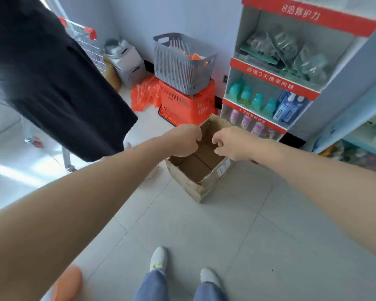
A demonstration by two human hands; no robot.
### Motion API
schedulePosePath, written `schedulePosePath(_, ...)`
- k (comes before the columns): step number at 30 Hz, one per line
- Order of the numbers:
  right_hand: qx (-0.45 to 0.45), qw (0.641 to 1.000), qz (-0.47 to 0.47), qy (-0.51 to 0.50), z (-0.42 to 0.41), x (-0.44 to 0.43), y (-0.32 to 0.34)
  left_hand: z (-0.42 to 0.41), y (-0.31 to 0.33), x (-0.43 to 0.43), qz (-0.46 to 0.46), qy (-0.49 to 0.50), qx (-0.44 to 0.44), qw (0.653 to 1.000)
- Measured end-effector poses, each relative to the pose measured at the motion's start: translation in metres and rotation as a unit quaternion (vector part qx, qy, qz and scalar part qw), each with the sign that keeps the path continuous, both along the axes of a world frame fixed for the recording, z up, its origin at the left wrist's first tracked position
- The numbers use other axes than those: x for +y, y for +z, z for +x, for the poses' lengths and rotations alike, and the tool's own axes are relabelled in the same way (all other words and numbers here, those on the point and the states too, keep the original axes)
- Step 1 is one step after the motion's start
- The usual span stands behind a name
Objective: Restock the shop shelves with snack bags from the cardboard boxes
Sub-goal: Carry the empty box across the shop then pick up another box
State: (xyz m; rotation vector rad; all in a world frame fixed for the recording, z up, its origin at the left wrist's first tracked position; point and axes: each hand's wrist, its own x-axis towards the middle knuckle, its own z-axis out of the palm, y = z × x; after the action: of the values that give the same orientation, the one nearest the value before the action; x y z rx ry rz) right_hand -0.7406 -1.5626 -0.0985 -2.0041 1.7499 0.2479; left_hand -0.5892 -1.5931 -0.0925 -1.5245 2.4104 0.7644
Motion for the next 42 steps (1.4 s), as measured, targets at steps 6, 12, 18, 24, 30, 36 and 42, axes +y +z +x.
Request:
schedulePosePath(6, 0.035, 0.971, -0.032, 0.234, 0.091, 0.033, 0.081, 0.092, 0.077, 0.087, -0.026, 0.115, -0.027, 0.993)
schedulePosePath(12, 0.045, 0.888, -0.082, 0.449, 0.243, 0.099, 0.134, 0.221, 0.120, 0.214, -0.033, 0.318, -0.043, 0.947)
schedulePosePath(18, 0.011, 0.750, -0.126, 0.649, 0.422, 0.229, 0.162, 0.334, 0.147, 0.402, -0.064, 0.551, -0.039, 0.831)
schedulePosePath(24, -0.014, 0.557, -0.160, 0.815, 0.539, 0.430, 0.175, 0.387, 0.149, 0.621, -0.044, 0.734, -0.042, 0.676)
schedulePosePath(30, -0.035, 0.415, -0.109, 0.903, 0.593, 0.624, 0.162, 0.369, 0.139, 0.806, -0.055, 0.872, -0.024, 0.486)
schedulePosePath(36, -0.039, 0.256, -0.079, 0.963, 0.590, 0.784, 0.146, 0.309, 0.121, 0.927, -0.071, 0.959, 0.011, 0.274)
schedulePosePath(42, -0.028, 0.091, -0.087, 0.992, 0.570, 0.913, 0.133, 0.261, 0.114, 1.005, -0.068, 0.994, 0.006, 0.088)
